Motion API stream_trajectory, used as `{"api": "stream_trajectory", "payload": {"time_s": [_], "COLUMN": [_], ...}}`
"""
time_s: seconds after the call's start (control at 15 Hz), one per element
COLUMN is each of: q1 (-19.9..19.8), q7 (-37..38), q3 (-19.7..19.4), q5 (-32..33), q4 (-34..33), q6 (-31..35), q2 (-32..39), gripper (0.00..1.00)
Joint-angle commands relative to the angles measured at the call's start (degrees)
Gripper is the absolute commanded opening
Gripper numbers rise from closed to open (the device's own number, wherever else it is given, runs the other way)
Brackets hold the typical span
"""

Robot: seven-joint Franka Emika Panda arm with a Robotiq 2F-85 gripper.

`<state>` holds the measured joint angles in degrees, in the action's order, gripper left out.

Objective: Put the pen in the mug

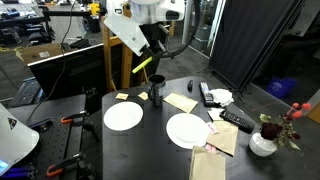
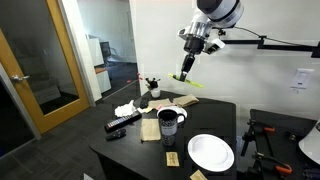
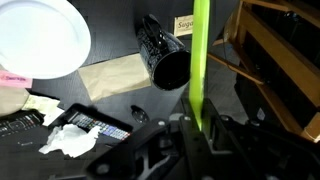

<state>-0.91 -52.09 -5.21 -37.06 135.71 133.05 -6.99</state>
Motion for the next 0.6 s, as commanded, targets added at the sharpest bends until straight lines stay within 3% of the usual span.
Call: {"api": "stream_trajectory", "payload": {"time_s": [0.0,0.53], "q1": [0.7,-0.1], "q7": [-9.3,-31.2], "q3": [-0.7,-0.7], "q5": [-6.4,-20.2], "q4": [0.5,-0.3], "q6": [0.0,-3.6], "q2": [-0.5,0.7], "gripper": [0.04,0.04]}}
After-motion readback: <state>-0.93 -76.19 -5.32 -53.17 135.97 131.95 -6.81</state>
